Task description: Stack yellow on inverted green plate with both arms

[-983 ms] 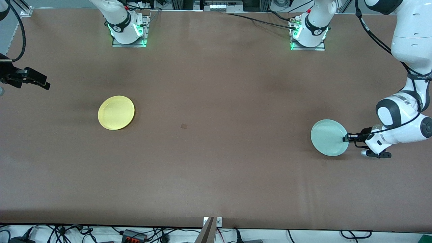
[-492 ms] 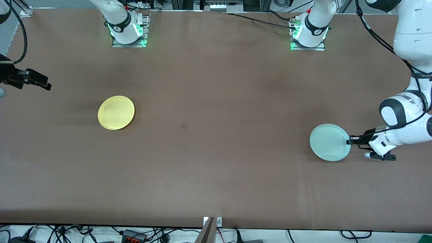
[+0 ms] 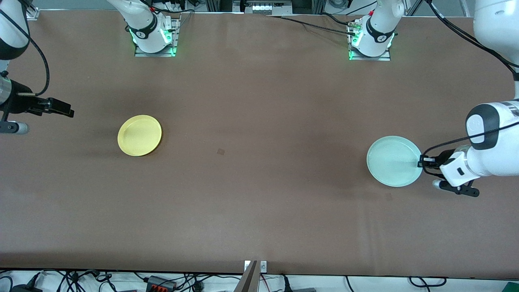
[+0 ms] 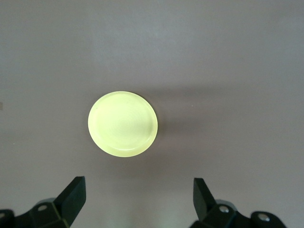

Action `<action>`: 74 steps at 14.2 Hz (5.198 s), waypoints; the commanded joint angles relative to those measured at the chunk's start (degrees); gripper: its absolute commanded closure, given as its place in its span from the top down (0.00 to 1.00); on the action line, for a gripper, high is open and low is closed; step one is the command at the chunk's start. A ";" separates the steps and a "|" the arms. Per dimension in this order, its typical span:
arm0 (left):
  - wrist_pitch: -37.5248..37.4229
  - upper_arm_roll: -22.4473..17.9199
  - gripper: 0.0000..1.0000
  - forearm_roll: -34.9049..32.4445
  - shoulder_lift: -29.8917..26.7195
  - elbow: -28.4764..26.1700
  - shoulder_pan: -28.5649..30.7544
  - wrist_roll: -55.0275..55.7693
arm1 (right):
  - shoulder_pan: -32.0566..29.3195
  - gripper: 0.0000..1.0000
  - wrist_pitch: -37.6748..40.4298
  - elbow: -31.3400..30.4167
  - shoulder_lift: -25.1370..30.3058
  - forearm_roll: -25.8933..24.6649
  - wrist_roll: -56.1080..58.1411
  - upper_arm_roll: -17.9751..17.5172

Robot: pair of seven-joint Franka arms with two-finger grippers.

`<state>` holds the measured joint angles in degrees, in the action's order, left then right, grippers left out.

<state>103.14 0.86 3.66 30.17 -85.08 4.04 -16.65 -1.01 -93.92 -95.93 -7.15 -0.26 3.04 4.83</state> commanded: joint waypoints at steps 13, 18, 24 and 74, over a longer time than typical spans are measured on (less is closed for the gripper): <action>-14.28 -0.68 0.01 -39.57 5.50 8.00 -38.64 43.96 | -1.89 1.00 -11.99 -0.22 -27.12 3.86 0.56 -0.26; -19.02 -1.38 0.01 -48.90 11.47 8.18 -47.27 54.95 | -2.85 0.98 -11.46 -4.35 -27.21 7.55 0.65 -0.35; -23.86 -1.30 0.01 -54.11 18.77 11.43 -52.02 63.65 | -3.65 0.87 -11.90 -7.16 -28.35 7.56 1.00 -0.26; -3.06 -2.70 1.00 -3.84 -27.18 -10.52 -8.87 12.26 | 38.71 0.00 -21.21 20.70 -43.20 46.84 -37.31 -0.88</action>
<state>93.51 -1.14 -1.98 11.21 -83.28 -5.72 -2.59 36.20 -113.70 -76.71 -49.13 45.16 -32.57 3.34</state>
